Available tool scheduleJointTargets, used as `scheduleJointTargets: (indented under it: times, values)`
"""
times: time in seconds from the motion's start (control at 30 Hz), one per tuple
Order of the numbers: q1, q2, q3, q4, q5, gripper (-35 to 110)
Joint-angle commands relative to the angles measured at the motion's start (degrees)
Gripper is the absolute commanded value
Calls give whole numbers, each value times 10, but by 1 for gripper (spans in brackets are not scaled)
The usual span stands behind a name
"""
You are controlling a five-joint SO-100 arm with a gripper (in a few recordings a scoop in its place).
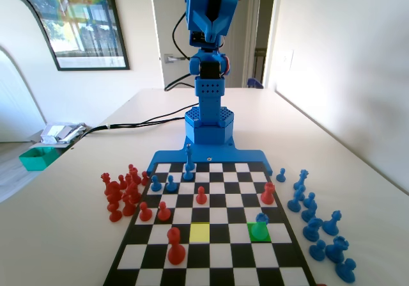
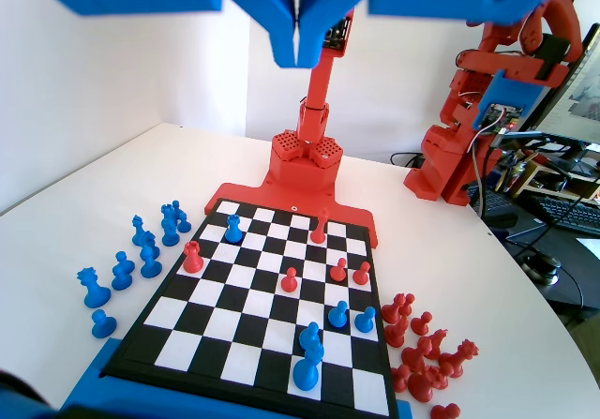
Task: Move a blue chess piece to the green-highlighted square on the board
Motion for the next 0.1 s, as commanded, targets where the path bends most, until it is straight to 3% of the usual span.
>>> scheduleJointTargets:
  times: [0.0, 0.07]
  values:
    - [5, 2, 1, -10, 2, 1]
    - [5, 2, 1, -10, 2, 1]
